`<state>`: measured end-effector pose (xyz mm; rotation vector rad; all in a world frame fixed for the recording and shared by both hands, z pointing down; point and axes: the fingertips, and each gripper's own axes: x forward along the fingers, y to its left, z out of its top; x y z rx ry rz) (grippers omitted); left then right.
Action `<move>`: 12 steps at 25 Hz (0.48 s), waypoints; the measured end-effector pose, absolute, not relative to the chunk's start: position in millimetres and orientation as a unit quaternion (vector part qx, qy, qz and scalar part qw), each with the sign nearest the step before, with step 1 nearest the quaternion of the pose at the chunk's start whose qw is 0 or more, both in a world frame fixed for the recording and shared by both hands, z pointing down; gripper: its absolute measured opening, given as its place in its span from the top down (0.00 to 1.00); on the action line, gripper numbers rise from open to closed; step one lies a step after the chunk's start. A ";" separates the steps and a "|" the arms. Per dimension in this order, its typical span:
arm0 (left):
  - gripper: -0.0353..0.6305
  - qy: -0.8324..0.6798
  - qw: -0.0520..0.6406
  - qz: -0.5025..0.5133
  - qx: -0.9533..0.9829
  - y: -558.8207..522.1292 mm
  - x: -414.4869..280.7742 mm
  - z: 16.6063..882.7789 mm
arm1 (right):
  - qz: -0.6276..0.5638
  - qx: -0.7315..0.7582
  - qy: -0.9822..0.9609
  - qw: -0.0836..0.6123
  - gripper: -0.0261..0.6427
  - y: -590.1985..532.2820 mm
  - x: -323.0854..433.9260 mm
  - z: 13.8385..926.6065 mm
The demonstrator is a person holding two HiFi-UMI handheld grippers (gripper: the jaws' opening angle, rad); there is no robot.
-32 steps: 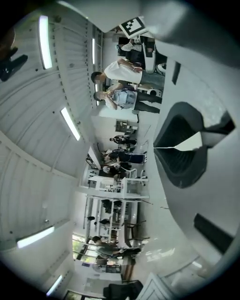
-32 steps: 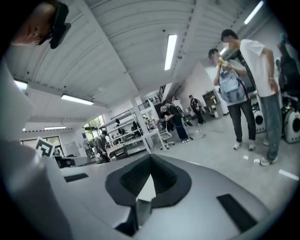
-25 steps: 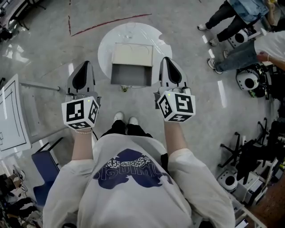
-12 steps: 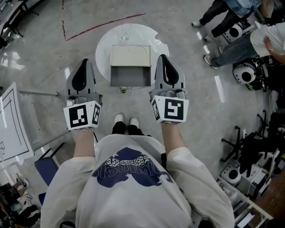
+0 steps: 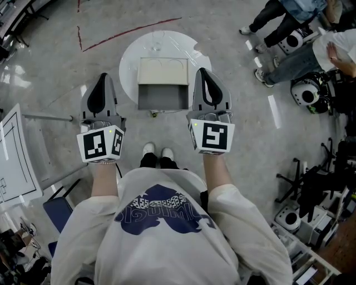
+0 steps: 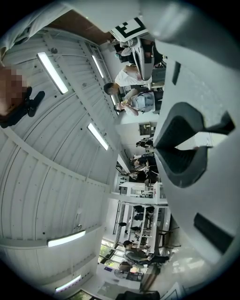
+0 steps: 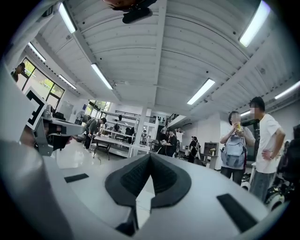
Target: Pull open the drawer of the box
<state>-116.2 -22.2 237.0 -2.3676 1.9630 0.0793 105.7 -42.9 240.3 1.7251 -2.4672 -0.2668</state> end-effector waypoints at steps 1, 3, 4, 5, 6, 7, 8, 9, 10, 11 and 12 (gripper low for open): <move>0.94 0.639 0.033 0.026 -0.768 -22.5 -116.3 236.4 | -0.089 0.569 -0.815 0.061 0.97 -43.5 106.2 240.2; 0.94 0.640 0.031 0.029 -0.767 -22.6 -116.1 234.0 | -0.089 0.568 -0.816 0.062 0.97 -44.0 107.9 239.6; 0.94 0.641 0.030 0.031 -0.766 -22.2 -116.1 232.5 | -0.089 0.568 -0.816 0.062 0.97 -43.9 108.6 239.1; 0.94 0.641 0.030 0.031 -0.766 -21.8 -116.1 231.1 | -0.089 0.568 -0.816 0.062 0.97 -43.9 109.0 238.8; 0.94 0.641 0.030 0.030 -0.766 -21.6 -116.2 230.2 | -0.088 0.567 -0.816 0.063 0.97 -44.0 109.2 238.7; 0.94 0.641 0.032 0.029 -0.766 -21.7 -116.2 229.7 | -0.088 0.567 -0.817 0.063 0.97 -44.5 109.3 239.1; 0.94 0.642 0.033 0.028 -0.766 -22.1 -116.0 229.4 | -0.088 0.566 -0.817 0.064 0.97 -45.3 109.5 239.7; 0.94 0.642 0.034 0.028 -0.765 -22.5 -115.8 229.3 | -0.088 0.566 -0.817 0.064 0.97 -46.1 109.9 240.4; 0.94 0.642 0.035 0.028 -0.765 -22.9 -115.5 229.2 | -0.088 0.566 -0.817 0.064 0.97 -46.8 110.3 240.9; 0.94 0.643 0.036 0.028 -0.765 -23.2 -115.3 229.0 | -0.088 0.566 -0.817 0.064 0.97 -47.4 110.5 241.4; 0.94 0.643 0.037 0.028 -0.764 -23.5 -115.3 228.8 | -0.088 0.566 -0.817 0.064 0.97 -47.8 110.6 241.8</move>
